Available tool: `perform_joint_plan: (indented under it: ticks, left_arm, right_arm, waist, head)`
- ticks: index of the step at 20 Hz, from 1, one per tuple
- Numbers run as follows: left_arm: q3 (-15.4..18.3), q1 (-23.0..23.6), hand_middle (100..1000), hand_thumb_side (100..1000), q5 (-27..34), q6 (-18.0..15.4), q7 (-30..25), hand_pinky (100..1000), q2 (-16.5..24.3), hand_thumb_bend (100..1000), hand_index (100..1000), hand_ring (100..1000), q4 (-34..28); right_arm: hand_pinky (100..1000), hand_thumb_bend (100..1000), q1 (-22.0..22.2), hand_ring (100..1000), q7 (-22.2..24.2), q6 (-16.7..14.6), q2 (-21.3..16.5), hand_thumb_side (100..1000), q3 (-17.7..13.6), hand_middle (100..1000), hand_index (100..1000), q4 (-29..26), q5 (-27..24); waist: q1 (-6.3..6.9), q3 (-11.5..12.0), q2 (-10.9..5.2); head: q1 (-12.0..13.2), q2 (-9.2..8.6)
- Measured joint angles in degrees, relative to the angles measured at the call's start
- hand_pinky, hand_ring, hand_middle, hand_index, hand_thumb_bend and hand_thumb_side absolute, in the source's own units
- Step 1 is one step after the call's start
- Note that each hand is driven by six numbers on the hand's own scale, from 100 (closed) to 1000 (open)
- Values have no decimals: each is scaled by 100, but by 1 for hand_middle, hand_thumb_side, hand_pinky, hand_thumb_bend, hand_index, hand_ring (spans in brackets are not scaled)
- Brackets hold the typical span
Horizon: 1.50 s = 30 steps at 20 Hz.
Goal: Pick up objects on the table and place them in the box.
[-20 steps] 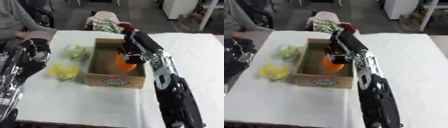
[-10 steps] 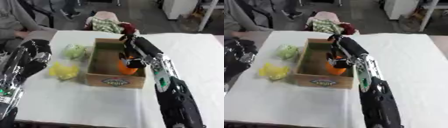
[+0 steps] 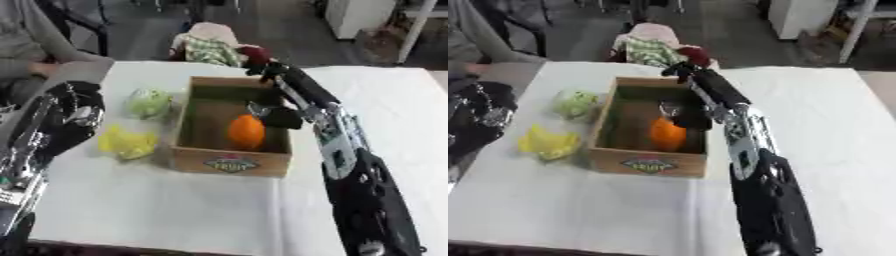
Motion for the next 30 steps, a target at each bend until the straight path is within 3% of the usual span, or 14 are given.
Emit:
perform_joint_plan:
  ticks: [6, 12, 17, 21, 25, 30]
  left_arm:
    - [-38, -33, 579, 172, -186, -45, -45, 826, 207, 123, 701, 607, 133]
    - [-225, -160, 602, 226, -860, -296, -296, 806, 948, 215, 717, 628, 650]
    - [-508, -405, 630, 318, -1728, -798, -854, 773, 1679, 435, 744, 655, 1220]
    - [-774, -723, 638, 377, -2512, -1231, -1418, 756, 2111, 522, 756, 663, 1671]
    - [-1044, -1081, 638, 401, -3079, -1574, -1781, 752, 2263, 554, 763, 646, 2060]
    - [-1365, -1532, 638, 408, -3501, -1765, -1925, 750, 2158, 562, 763, 645, 2538]
  right_arm:
    - [604, 100, 0, 723, 58, 77, -188, 676, 19, 762, 850, -76, -430]
    - [592, 100, -2, 706, 151, 181, -606, 610, 25, 737, 841, -329, -1227]
    - [587, 100, 5, 700, 271, 283, -864, 591, 26, 726, 837, -554, -1757]
    - [585, 100, 36, 697, 367, 348, -934, 588, 26, 722, 836, -657, -1978]
    - [582, 100, 68, 695, 453, 383, -949, 589, 28, 719, 836, -700, -2090]
    - [579, 100, 111, 692, 543, 394, -949, 599, 57, 715, 835, -723, -2168]
  waist:
    - [1, -1, 0]
    - [0, -60, -6]
    - [-1, -122, -24]
    - [1, -154, -37]
    - [4, -168, -41]
    - [1, -190, -56]
  head:
    - [22, -12]
    - [52, -12]
    - [86, -10]
    - [125, -8]
    - [144, -5]
    - [176, 15]
